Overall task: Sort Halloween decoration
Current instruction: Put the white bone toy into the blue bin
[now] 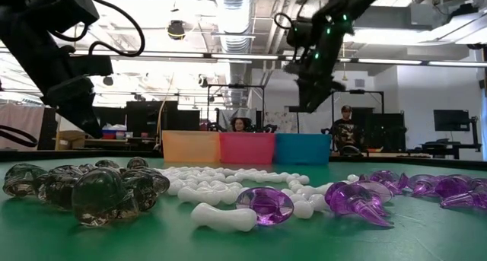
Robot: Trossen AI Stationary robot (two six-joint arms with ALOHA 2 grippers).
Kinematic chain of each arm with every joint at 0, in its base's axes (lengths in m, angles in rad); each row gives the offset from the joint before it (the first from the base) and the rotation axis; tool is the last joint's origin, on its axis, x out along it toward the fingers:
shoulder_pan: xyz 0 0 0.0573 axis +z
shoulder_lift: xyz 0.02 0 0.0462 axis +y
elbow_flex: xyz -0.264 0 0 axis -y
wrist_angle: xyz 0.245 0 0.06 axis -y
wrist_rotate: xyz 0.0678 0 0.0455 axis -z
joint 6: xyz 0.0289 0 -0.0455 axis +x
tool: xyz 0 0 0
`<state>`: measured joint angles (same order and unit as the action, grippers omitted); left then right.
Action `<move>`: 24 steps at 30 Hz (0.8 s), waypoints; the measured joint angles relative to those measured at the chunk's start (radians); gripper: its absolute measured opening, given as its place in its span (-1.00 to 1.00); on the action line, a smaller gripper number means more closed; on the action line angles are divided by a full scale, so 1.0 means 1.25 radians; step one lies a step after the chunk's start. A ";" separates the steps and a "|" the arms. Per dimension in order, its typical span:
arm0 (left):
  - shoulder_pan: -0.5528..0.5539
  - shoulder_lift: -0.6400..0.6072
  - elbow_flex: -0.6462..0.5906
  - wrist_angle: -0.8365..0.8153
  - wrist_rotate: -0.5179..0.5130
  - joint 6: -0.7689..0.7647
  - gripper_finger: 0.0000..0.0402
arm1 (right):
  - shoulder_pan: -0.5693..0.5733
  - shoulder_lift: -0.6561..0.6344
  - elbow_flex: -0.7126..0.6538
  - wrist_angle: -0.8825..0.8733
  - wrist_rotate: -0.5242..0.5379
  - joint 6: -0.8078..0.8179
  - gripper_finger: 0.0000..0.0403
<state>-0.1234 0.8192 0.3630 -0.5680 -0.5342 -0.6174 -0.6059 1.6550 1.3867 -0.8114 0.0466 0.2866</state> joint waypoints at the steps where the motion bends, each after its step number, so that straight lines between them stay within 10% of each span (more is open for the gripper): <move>1: 0.000 0.000 0.000 0.000 0.002 0.000 -0.11 | 0.009 -0.001 0.019 -0.054 -0.004 0.021 -0.14; 9: 0.000 0.000 0.000 0.001 0.008 -0.001 -0.11 | 0.183 -0.002 0.041 -0.324 -0.014 0.182 -0.20; 24: 0.000 0.000 0.000 0.001 0.028 0.003 -0.11 | 0.640 0.000 -0.162 -0.180 -0.143 0.616 -0.20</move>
<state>-0.1236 0.8192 0.3630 -0.5665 -0.4994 -0.6139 0.1942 1.6547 1.1844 -1.0360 -0.1326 1.0564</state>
